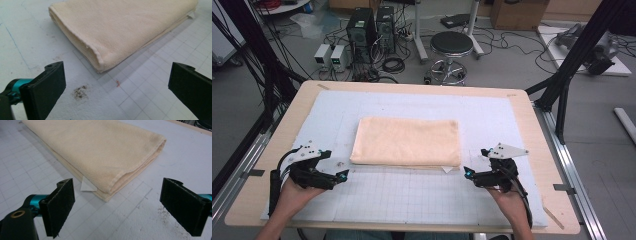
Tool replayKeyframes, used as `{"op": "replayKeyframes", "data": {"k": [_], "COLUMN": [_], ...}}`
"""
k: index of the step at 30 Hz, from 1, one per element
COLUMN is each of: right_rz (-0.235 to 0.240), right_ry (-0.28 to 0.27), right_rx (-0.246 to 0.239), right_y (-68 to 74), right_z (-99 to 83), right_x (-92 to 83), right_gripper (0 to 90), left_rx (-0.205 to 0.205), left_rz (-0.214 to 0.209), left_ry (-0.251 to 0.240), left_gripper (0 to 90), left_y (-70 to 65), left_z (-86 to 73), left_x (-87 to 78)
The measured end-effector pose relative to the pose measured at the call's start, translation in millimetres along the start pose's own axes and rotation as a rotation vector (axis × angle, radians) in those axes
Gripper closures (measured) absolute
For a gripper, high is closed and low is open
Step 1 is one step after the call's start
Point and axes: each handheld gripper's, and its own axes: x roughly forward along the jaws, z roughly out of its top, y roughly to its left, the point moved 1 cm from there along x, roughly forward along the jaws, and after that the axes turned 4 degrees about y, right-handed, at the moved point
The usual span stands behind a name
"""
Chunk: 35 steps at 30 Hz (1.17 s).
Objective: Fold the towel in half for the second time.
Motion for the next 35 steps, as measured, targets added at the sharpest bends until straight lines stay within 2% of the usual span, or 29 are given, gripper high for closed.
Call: {"op": "replayKeyframes", "data": {"k": [7,19,27,30,35], "right_rz": [-0.007,-0.012,-0.017,-0.016,-0.013], "right_ry": [-0.008,-0.016,-0.018,-0.021,-0.027], "right_rx": [0.004,0.005,0.005,0.003,-0.001], "right_y": [1.6,7.6,10.0,10.1,10.5], "right_z": [-7.6,-18.9,-22.2,-21.8,-20.8], "right_x": [-6.8,-16.7,-20.1,-20.2,-18.4], "right_gripper": [11.9,12.0,12.0,12.0,12.0], "left_rx": [0.009,0.02,0.025,0.041,0.033], "left_rz": [0.003,0.001,-0.003,0.002,0.003], "left_ry": [0.008,0.019,0.012,0.013,0.004], "left_gripper": [1.7,1.7,1.7,1.7,1.7], "left_y": [-0.5,-9.5,-13.2,-13.9,-12.6], "left_z": [-4.7,-14.1,-13.7,-12.4,-13.0], "left_x": [-3.8,-9.4,-9.4,-8.4,-9.3]}}
